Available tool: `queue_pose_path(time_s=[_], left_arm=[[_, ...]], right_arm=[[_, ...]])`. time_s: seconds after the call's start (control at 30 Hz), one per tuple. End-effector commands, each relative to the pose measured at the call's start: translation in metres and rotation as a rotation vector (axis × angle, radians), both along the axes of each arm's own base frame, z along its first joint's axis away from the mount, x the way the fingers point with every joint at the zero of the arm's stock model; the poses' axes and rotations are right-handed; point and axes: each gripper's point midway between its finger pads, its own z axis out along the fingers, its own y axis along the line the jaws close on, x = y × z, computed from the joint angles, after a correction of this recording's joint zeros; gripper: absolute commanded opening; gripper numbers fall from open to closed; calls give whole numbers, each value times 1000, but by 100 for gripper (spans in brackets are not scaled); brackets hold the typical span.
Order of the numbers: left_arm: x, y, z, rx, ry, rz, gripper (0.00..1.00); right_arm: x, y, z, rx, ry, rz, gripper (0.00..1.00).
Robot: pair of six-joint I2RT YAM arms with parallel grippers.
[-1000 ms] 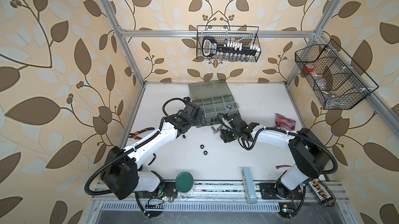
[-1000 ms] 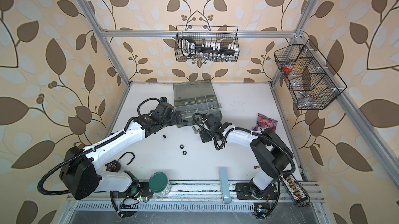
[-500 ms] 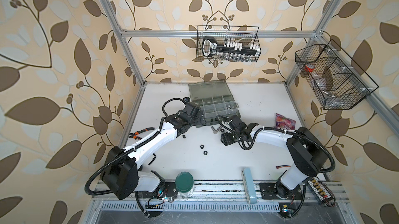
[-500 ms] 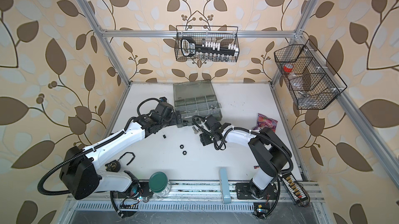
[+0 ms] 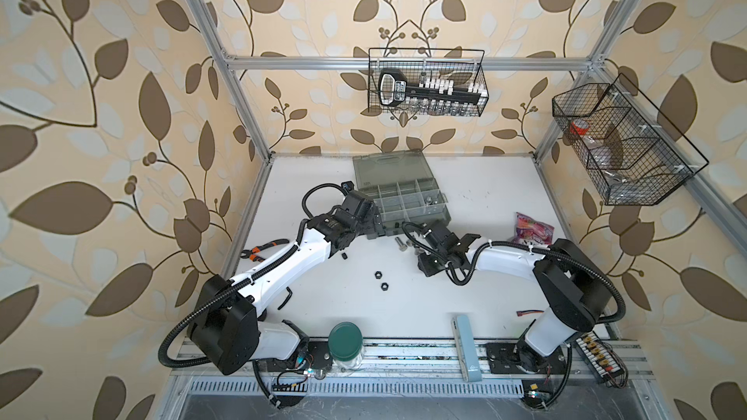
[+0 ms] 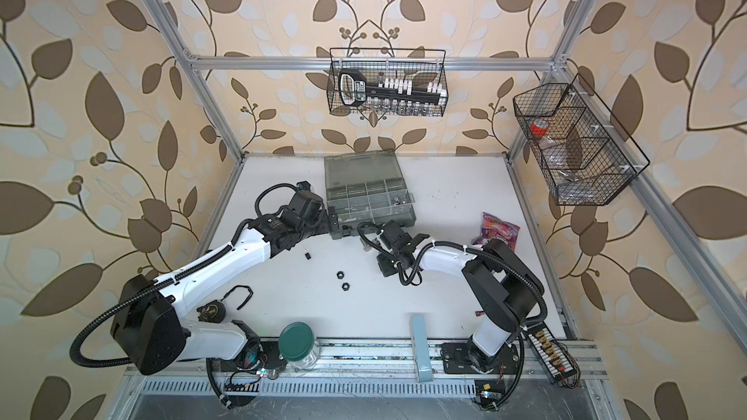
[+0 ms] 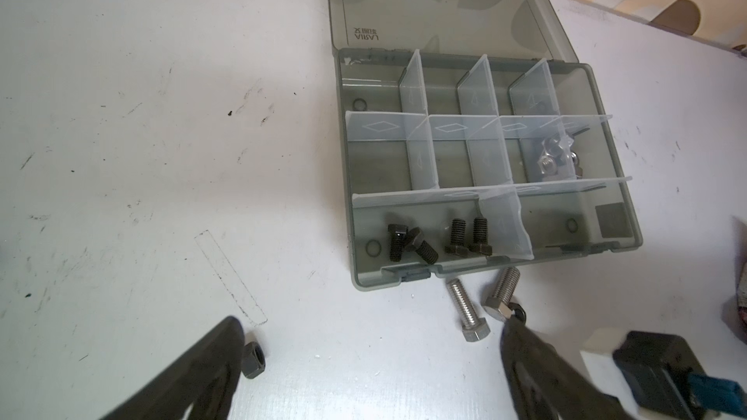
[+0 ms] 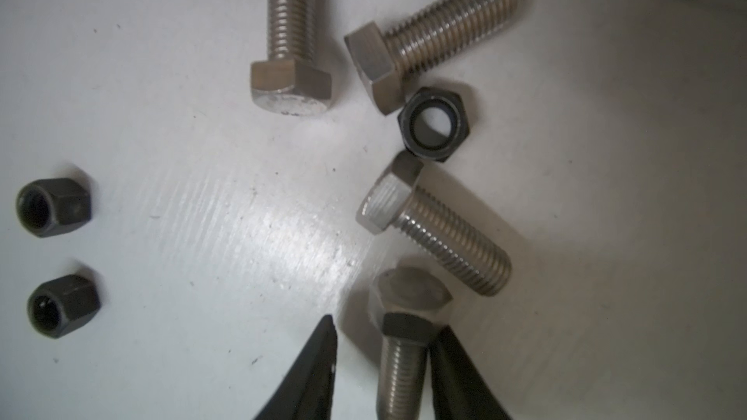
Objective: Sort the screws and nuts into containers
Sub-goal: Pick up the screw from the center of the table.
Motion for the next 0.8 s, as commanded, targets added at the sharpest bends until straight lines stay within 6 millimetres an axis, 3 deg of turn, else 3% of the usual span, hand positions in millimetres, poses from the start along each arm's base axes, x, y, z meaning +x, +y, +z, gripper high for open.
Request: queue_pose_path(time_s=[0.0, 0.17, 0.27, 0.37, 0.6, 0.77], left_arm=[[2, 7, 17, -20, -46, 30, 99], [4, 9, 17, -18, -47, 35, 99], [4, 11, 17, -15, -49, 42, 99], [4, 14, 17, -8, -47, 47, 99], [3, 20, 12, 4, -33, 64, 99], [2, 24, 11, 4, -26, 80, 99]], right_arm=[[-17, -20, -27, -138, 71, -3, 30], [-19, -22, -32, -163, 80, -5, 16], [-18, -20, -28, -159, 77, -5, 5], [-16, -14, -18, -129, 64, 1, 0], [1, 9, 47, 14, -47, 16, 0], [31, 13, 102, 84, -164, -23, 0]])
